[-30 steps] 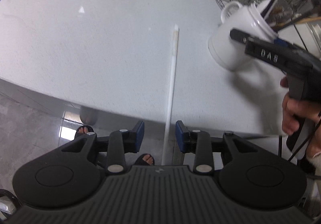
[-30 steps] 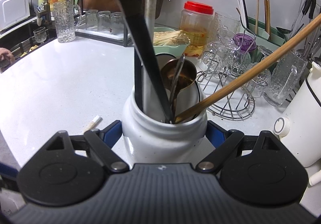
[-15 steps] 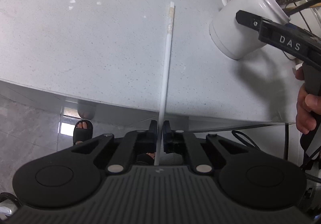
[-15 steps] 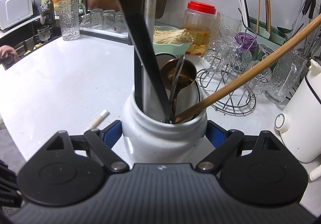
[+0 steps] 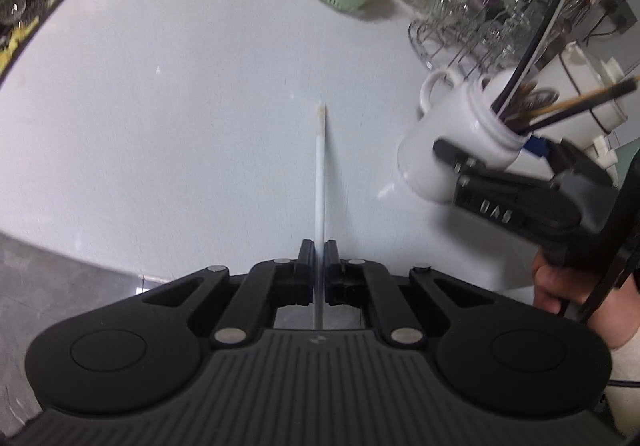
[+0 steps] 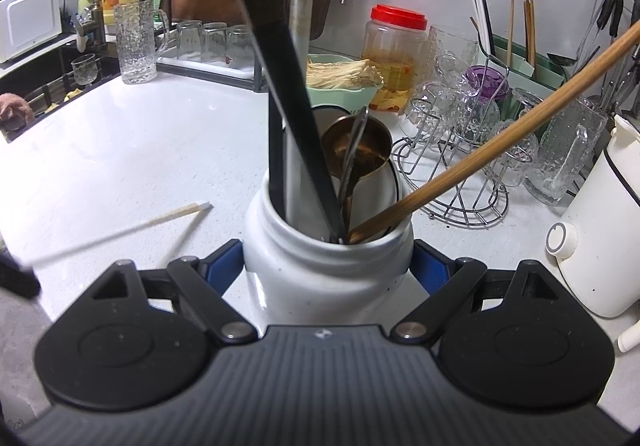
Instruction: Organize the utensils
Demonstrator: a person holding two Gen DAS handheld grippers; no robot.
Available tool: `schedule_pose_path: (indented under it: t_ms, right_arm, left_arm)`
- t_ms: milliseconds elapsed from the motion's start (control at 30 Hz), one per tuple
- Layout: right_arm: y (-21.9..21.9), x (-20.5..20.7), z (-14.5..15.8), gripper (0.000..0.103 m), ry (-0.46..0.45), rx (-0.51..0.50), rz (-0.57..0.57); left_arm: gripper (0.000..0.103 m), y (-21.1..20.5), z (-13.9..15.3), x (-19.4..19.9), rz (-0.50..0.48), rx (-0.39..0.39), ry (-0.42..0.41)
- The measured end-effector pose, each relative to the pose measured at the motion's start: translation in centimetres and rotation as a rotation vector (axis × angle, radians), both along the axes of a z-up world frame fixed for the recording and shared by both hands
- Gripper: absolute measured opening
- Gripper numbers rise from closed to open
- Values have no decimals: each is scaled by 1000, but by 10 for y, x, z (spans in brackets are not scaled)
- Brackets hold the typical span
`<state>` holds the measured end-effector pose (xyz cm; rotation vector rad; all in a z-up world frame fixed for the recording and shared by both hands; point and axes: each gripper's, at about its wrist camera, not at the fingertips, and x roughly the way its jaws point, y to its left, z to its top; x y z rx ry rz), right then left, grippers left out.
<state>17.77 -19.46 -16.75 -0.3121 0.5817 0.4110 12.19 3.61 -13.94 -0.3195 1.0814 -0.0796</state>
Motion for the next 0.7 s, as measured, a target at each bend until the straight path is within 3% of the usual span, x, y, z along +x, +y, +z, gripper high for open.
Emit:
schedule_pose_path:
  t_ms: [333,700]
  right_arm:
    - [6,-2,-1,91,-8,7,-37]
    - [7,-1,-1,91,-14,7,-42]
  left_arm:
    - [5,5,60,29,-82,52,-112]
    - [5,-2,83,40,-110,85,-198]
